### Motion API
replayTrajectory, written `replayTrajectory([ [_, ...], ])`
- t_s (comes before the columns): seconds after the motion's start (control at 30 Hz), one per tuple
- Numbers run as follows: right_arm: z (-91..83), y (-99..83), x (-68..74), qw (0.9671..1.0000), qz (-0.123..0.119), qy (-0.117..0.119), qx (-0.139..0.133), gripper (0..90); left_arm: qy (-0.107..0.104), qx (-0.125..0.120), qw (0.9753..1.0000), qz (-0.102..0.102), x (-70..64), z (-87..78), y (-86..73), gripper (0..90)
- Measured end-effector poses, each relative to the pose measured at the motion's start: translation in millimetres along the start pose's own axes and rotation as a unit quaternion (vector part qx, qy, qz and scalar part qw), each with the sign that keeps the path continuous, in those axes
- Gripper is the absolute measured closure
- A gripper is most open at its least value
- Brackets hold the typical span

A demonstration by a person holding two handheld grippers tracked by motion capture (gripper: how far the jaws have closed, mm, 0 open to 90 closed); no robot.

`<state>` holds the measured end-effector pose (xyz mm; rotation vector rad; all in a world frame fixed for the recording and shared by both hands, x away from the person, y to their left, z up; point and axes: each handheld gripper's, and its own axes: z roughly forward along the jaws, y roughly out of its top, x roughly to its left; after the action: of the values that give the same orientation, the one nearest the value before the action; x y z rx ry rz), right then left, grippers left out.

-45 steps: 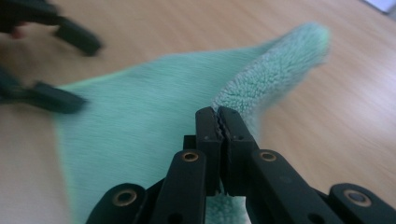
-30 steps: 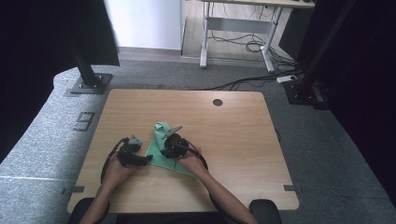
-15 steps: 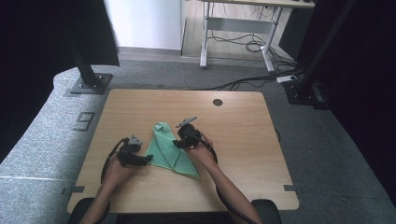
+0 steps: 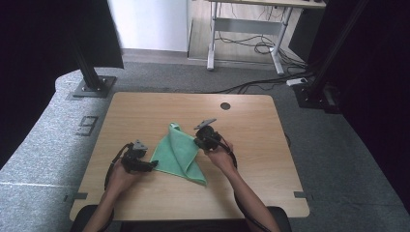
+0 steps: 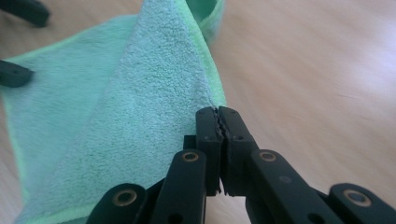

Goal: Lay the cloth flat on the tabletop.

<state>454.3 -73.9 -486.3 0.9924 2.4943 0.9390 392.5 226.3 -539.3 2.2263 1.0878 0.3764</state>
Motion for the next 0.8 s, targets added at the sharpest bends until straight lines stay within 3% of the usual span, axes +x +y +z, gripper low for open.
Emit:
replayTrajectory([
  [0.27, -34.2, -30.7, -57.5, 0.9970, 0.046, -0.062, 0.009, 86.5, 0.001, 0.002, 1.0000, -0.001, -1.0, 0.1, 0.5, 27.0],
  [0.43, -21.5, -57.4, -83.8, 0.9940, 0.072, -0.074, 0.034, 83.4, -0.010, 0.002, 0.9999, 0.011, -6.3, 1.2, 1.6, 26.9],
  [0.53, -7.3, -74.7, -91.5, 0.9922, 0.084, -0.077, 0.050, 69.8, -0.016, 0.004, 0.9997, 0.018, -10.3, 1.6, 2.4, 26.9],
  [0.57, -6.8, -78.8, -93.5, 0.9918, 0.093, -0.079, 0.039, 65.3, -0.017, 0.005, 0.9997, 0.019, -11.3, 1.6, 2.7, 26.9],
  [0.7, -16.0, -82.8, -97.6, 0.9905, 0.106, -0.084, 0.026, 54.4, -0.029, 0.022, 0.9991, 0.021, -11.5, 1.7, 7.1, 24.1],
  [0.8, -32.9, -83.4, -90.3, 0.9911, 0.106, -0.080, 0.005, 45.1, -0.026, 0.015, 0.9993, 0.021, -6.1, 2.0, 17.9, 24.0],
])
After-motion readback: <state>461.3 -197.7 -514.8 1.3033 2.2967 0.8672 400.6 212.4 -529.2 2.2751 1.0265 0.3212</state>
